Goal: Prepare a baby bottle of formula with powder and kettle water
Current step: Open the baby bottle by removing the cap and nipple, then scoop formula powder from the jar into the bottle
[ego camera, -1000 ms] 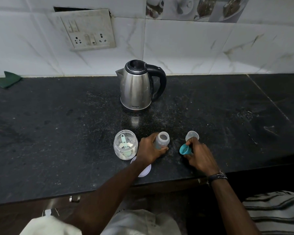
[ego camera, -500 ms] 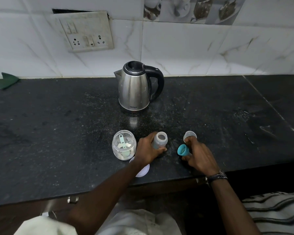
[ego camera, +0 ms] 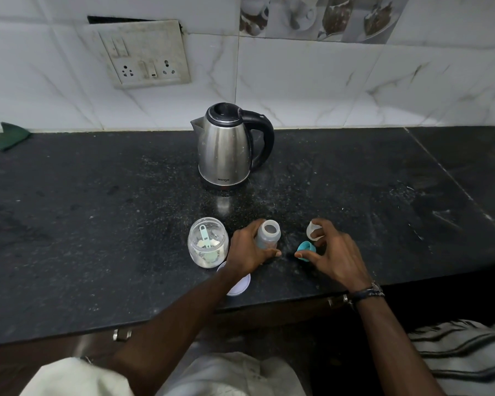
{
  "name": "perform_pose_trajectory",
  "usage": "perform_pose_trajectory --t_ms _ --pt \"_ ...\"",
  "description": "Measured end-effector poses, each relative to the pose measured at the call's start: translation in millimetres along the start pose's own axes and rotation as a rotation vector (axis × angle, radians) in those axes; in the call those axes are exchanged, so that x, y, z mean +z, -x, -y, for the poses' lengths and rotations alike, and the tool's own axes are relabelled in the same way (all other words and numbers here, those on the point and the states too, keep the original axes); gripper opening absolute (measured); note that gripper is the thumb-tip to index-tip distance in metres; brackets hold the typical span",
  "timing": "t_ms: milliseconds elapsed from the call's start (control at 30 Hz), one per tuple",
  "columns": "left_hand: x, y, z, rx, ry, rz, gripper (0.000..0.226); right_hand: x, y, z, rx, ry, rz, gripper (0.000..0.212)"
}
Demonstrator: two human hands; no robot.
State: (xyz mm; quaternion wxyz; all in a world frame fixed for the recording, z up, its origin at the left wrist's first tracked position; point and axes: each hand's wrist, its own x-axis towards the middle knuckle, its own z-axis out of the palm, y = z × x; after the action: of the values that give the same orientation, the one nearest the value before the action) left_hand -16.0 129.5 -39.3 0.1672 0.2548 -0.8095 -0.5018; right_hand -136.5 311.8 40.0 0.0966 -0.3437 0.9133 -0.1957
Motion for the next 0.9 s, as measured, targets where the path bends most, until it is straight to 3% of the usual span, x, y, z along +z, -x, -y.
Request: perform_pose_trajectory --t_ms 133,267,400,567,733,900 --pt "-1 2 -4 -0.032 -0.005 0.022 0.111 0 -2 3 -0.017 -0.03 -0.045 0.084" --pt "-4 10 -16 -0.001 0.048 0.005 0.136 -4 -6 11 -0.058 -0.07 -0.201 0.065" --pt "-10 26 -36 0.152 0.063 -0.057 0.132 -13 -15 28 -0.164 -0.134 -0.356 0.047" --pt "-32 47 -67 0.378 -0.006 -0.193 0.119 -19 -39 64 -0.303 -0.184 -0.421 0.031" --pt "-69 53 -60 0.338 -0.04 -0.404 0.118 -16 -59 111 -0.472 -0.154 -0.308 0.02" --pt "-107 59 -31 0.208 -0.023 -0.501 0.133 -7 -66 157 -0.661 -0.019 0.057 0.015"
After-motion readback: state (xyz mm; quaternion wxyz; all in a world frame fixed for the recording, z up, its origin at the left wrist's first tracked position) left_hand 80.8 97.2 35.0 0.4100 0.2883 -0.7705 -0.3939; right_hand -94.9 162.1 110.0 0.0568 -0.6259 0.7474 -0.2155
